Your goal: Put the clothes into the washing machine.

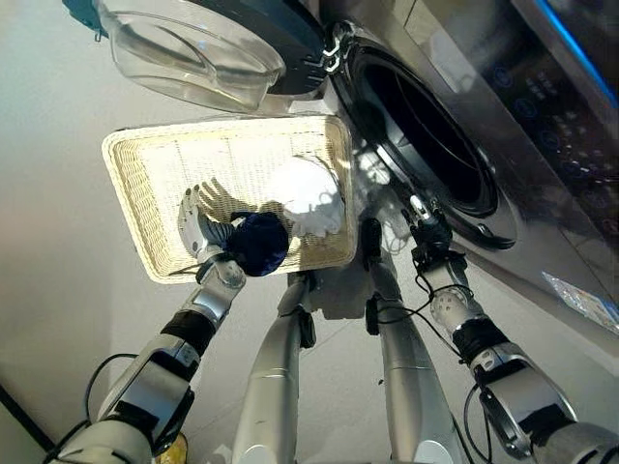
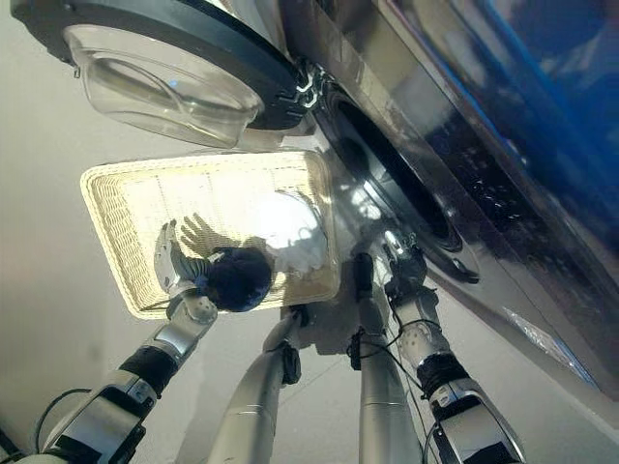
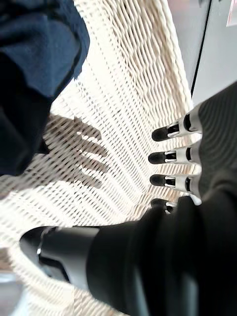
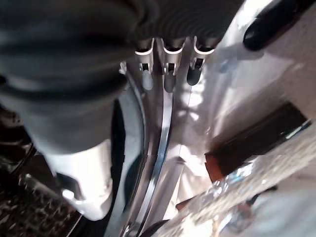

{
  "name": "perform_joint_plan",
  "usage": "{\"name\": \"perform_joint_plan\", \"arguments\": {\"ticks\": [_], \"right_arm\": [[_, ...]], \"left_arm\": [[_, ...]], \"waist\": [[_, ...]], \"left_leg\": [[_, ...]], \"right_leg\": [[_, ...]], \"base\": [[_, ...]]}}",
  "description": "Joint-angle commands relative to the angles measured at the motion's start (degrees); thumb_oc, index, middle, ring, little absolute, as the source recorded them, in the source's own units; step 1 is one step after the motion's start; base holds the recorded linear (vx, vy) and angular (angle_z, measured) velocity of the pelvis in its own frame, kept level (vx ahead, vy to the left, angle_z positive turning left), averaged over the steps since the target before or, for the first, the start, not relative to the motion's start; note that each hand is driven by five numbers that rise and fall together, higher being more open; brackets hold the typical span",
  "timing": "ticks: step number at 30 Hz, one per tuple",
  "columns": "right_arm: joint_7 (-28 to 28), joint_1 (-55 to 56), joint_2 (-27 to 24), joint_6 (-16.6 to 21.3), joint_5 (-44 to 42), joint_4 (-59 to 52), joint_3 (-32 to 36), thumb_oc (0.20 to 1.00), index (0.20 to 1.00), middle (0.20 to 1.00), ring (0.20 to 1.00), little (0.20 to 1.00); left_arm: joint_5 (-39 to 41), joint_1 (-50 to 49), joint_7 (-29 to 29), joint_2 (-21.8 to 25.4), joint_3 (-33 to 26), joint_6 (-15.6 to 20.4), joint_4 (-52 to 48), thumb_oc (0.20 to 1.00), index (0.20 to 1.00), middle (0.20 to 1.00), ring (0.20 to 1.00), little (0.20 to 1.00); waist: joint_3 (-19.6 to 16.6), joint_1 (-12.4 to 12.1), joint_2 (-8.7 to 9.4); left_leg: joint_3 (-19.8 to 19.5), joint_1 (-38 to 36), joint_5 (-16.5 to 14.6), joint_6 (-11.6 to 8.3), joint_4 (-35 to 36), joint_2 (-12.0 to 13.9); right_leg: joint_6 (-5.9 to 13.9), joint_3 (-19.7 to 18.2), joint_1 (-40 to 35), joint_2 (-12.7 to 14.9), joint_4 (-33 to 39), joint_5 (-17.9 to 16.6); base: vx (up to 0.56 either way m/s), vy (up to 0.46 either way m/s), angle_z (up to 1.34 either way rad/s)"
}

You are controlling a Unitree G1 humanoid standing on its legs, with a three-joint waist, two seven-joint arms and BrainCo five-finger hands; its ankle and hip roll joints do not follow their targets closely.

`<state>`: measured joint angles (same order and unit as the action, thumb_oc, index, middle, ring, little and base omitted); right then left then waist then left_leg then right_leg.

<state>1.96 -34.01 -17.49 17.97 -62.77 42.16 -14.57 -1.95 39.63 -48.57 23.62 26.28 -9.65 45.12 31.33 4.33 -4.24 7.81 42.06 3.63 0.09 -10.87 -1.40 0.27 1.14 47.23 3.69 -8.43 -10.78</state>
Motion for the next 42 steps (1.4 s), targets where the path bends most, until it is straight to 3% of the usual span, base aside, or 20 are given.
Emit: {"name": "perform_joint_plan", "arguments": {"ticks": [1,3,6,8,13,14,15,18,19,21,23,24,25,27,28,37,42], "right_arm": [[0.66,-0.37,-0.05,-0.42,3.68,-2.67,-1.86,1.000,1.000,1.000,1.000,1.000],[0.12,-0.17,-1.38,-1.59,4.61,-2.38,-2.69,1.000,1.000,1.000,1.000,1.000],[-0.36,-0.59,-2.36,-2.59,4.87,-1.97,-3.56,1.000,1.000,1.000,1.000,1.000],[-0.16,-0.66,-2.88,-3.24,5.94,-2.07,-4.44,1.000,1.000,1.000,1.000,1.000],[-0.06,-0.72,-3.00,-3.32,6.20,-2.17,-4.72,1.000,1.000,1.000,1.000,1.000],[0.60,-0.65,-3.16,-4.12,7.23,-3.21,-5.44,1.000,1.000,1.000,1.000,1.000],[1.14,-0.76,-3.06,-4.49,7.94,-3.58,-5.68,1.000,1.000,1.000,1.000,1.000],[1.82,-1.04,-2.85,-4.64,9.33,-4.01,-6.24,1.000,1.000,1.000,1.000,1.000],[2.07,-1.18,-2.82,-4.59,9.83,-4.16,-6.48,1.000,1.000,1.000,1.000,1.000],[2.46,-1.19,-2.83,-4.74,10.08,-4.53,-6.67,1.000,1.000,1.000,1.000,1.000],[3.19,-1.06,-2.86,-5.28,10.44,-5.65,-6.85,1.000,1.000,1.000,1.000,1.000],[3.23,-1.02,-2.90,-5.30,10.42,-5.76,-6.87,1.000,1.000,1.000,1.000,1.000],[3.18,-0.80,-2.90,-5.30,10.56,-6.00,-6.81,1.000,1.000,1.000,1.000,1.000],[3.33,-0.65,-2.80,-5.15,10.63,-6.15,-6.99,1.000,1.000,1.000,1.000,1.000],[3.35,-0.66,-2.80,-5.17,10.60,-6.21,-7.00,1.000,1.000,1.000,1.000,1.000],[3.94,0.26,-2.40,-4.50,10.78,-6.61,-7.90,1.000,1.000,1.000,1.000,1.000],[3.71,1.31,-2.22,-3.81,10.08,-7.45,-7.35,1.000,1.000,1.000,1.000,1.000]], "left_arm": [[-1.91,-1.09,6.79,2.82,-0.11,-5.31,2.81,1.000,1.000,1.000,1.000,1.000],[-0.78,-0.80,14.43,2.97,2.19,-8.54,6.64,1.000,1.000,1.000,1.000,1.000],[0.50,-0.04,19.10,3.09,4.16,-9.69,10.18,1.000,1.000,1.000,1.000,1.000],[2.03,0.65,22.60,2.80,4.78,-9.27,12.19,1.000,1.000,1.000,1.000,1.000],[2.81,1.03,23.78,2.78,5.03,-9.33,12.65,1.000,1.000,1.000,1.000,1.000],[6.41,3.00,31.71,2.28,5.92,-10.19,14.59,1.000,1.000,1.000,1.000,1.000],[8.22,3.52,34.71,1.70,6.09,-10.49,14.90,1.000,1.000,1.000,1.000,1.000],[9.79,4.05,35.75,1.10,6.47,-10.18,14.18,1.000,1.000,1.000,1.000,1.000],[10.33,4.32,36.48,0.93,6.64,-10.16,13.67,0.881,0.881,0.881,0.881,0.881],[10.64,4.37,36.78,0.89,6.70,-10.09,13.18,0.856,0.856,0.856,0.856,0.856],[10.97,4.57,37.10,1.11,6.83,-10.03,11.62,0.639,0.639,0.639,0.639,0.639],[10.89,4.61,37.09,1.17,6.85,-10.04,11.47,0.639,0.639,0.639,0.639,0.639],[10.10,4.63,36.86,1.28,6.93,-10.04,10.98,0.589,0.589,0.589,0.589,0.589],[9.58,4.94,35.81,1.49,7.35,-9.74,10.35,0.263,0.263,0.263,0.263,0.263],[9.48,4.98,35.51,1.52,7.37,-9.59,10.27,0.200,0.200,0.200,0.200,0.200],[10.69,6.43,22.14,2.81,5.17,-1.16,6.78,0.200,0.200,0.200,0.200,0.200],[9.23,5.67,17.22,4.05,3.27,1.51,3.50,0.200,0.200,0.200,0.200,0.200]], "waist": [[-1.54,-0.90,0.49],[-1.54,-0.12,0.58],[-1.54,0.60,0.67],[-1.54,1.25,0.80],[-1.54,1.45,0.83],[-1.54,2.41,0.98],[-1.54,2.68,0.97],[-1.54,2.74,0.84],[-1.54,2.72,0.76],[-1.54,2.67,0.68],[-1.54,2.66,0.57],[-1.54,2.66,0.56],[-1.54,2.64,0.51],[-1.54,2.62,0.48],[-1.54,2.60,0.48],[-1.54,2.35,1.20],[-1.54,1.65,1.51]], "left_leg": [[-2.64,1.01,3.14,-4.10,2.63,-0.16],[-2.12,0.69,2.81,-4.22,2.64,-0.06],[-1.60,1.15,2.75,-4.33,2.22,0.07],[-1.16,1.68,2.58,-4.31,1.73,0.10],[-1.05,1.90,2.51,-4.32,1.53,0.12],[-0.49,2.79,2.41,-4.36,1.20,0.15],[-0.28,2.99,2.45,-4.33,1.30,0.18],[-0.15,2.94,2.65,-4.25,1.95,0.10],[-0.20,3.06,2.70,-4.31,1.96,0.07],[-0.26,3.08,2.79,-4.37,2.05,0.04],[-0.38,2.99,3.01,-4.43,2.35,-0.06],[-0.41,2.98,3.03,-4.42,2.38,-0.07],[-0.46,3.13,3.11,-4.44,2.36,-0.08],[-0.57,3.22,3.17,-4.47,2.38,-0.06],[-0.59,3.23,3.18,-4.47,2.41,-0.06],[-1.08,2.77,3.37,-4.43,2.72,0.19],[-1.84,1.77,3.37,-4.44,2.84,0.01]], "right_leg": [[4.24,2.37,0.06,-1.81,-4.06,4.77],[4.33,1.84,-0.13,-1.99,-3.77,4.96],[4.29,1.45,0.36,-2.15,-3.73,4.80],[4.22,0.95,0.96,-2.33,-3.80,4.78],[4.21,0.79,1.20,-2.37,-3.86,4.78],[4.18,0.05,2.09,-2.58,-3.66,4.62],[4.17,-0.22,2.31,-2.73,-3.50,4.53],[4.25,-0.35,2.33,-2.86,-2.94,4.28],[4.32,-0.40,2.37,-2.73,-2.76,4.19],[4.35,-0.41,2.35,-2.68,-2.62,4.10],[4.37,-0.44,2.29,-2.68,-2.42,3.91],[4.37,-0.45,2.28,-2.68,-2.39,3.89],[4.37,-0.48,2.37,-2.62,-2.32,3.82],[4.36,-0.48,2.48,-2.60,-2.36,3.77],[4.36,-0.48,2.48,-2.60,-2.34,3.77],[4.16,-0.53,1.95,-2.82,-2.01,3.67],[4.01,0.07,0.81,-2.70,-1.90,3.59]], "base": [[-0.01,0.073,-0.04],[0.00,0.114,-0.11],[-0.01,0.093,-0.07],[-0.01,0.104,-0.08],[-0.01,0.036,-0.07],[-0.02,0.098,-0.01],[-0.02,0.106,0.00],[-0.01,0.004,-0.05],[-0.01,0.003,-0.11],[-0.01,0.005,-0.04],[0.00,0.000,0.00],[0.00,0.000,0.00],[0.00,0.000,0.00],[0.00,0.000,0.00],[0.00,0.000,0.00],[0.00,-0.010,0.01],[-0.02,-0.054,0.02]]}}
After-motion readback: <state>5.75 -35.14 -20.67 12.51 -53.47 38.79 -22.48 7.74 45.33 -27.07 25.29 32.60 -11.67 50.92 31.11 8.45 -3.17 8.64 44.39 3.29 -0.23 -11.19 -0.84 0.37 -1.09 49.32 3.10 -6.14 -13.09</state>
